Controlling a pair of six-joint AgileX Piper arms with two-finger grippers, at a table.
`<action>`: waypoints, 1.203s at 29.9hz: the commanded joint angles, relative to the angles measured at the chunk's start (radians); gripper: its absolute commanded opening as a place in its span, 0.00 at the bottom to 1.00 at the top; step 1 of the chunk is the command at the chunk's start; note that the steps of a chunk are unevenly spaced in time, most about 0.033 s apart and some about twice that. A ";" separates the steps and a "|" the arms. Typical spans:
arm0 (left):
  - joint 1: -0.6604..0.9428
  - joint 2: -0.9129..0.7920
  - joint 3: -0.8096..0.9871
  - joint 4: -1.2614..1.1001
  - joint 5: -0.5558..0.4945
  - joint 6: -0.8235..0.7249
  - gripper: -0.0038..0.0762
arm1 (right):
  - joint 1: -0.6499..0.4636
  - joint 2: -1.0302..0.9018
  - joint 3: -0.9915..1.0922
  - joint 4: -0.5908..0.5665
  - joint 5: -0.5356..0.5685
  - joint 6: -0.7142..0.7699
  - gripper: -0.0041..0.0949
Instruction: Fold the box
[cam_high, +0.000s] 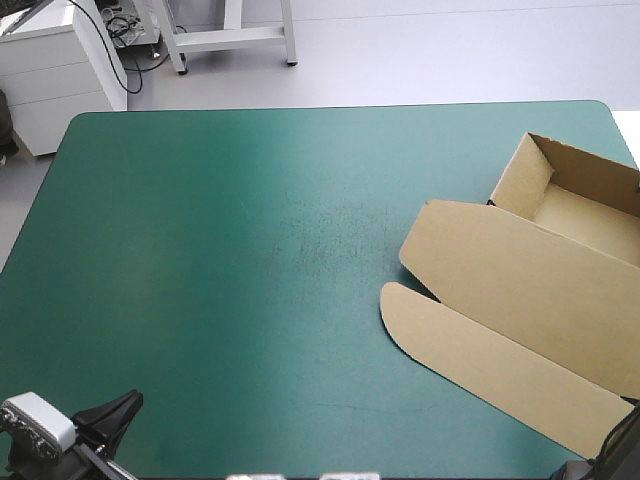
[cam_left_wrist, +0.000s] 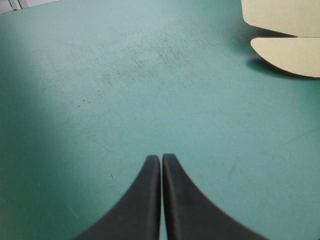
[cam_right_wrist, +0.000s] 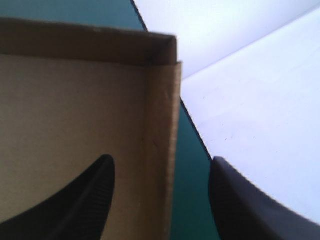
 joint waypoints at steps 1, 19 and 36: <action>-0.004 -0.002 -0.021 -0.002 -0.076 -0.008 0.04 | -0.007 -0.138 -0.065 -0.008 0.018 -0.007 0.68; -0.004 -0.002 -0.021 -0.002 -0.076 -0.008 0.04 | 0.545 -0.705 0.076 0.147 0.018 -0.097 0.48; -0.004 -0.002 -0.021 -0.002 -0.076 -0.008 0.04 | 0.989 -1.522 1.037 -0.064 -0.280 0.205 0.11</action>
